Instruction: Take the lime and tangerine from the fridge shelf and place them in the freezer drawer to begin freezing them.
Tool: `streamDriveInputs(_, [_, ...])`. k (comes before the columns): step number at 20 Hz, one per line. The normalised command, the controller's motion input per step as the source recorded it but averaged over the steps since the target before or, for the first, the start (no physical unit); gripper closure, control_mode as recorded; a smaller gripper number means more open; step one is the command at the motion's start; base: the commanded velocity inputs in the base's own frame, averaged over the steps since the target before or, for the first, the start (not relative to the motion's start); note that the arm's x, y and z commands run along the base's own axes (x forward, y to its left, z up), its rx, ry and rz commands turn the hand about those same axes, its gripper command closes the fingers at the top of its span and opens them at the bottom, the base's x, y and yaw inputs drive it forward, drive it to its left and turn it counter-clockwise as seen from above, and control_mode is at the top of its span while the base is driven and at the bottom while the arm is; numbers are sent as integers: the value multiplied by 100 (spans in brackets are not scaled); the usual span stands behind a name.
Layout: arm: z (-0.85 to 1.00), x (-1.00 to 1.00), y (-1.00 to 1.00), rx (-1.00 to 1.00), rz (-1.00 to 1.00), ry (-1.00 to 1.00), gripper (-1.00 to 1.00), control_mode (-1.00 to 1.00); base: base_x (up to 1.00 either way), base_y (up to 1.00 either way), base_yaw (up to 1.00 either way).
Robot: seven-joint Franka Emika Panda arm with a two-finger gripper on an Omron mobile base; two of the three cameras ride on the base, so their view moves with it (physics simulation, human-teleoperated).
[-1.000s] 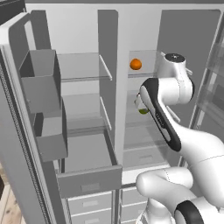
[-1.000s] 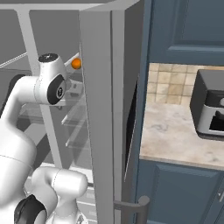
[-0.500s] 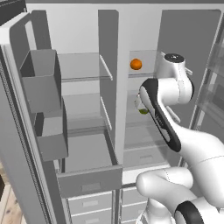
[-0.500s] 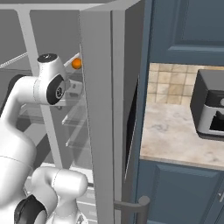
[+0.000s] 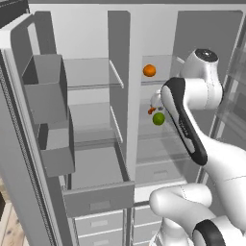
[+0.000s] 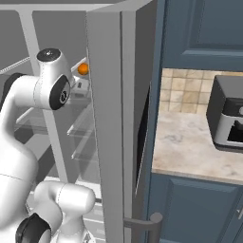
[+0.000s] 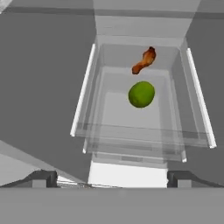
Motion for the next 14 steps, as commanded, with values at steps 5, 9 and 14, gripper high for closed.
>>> streamDriveInputs(5, [72, 0, -5, 12, -2, -34, -100, -100, 0, 0, 0])
streamDriveInputs(9, [65, 21, -4, 8, -1, -34, -100, -100, 0, 0, 0])
streamDriveInputs(14, [29, 50, 0, 1, 0, -15, -100, -100, 0, 0, 0])
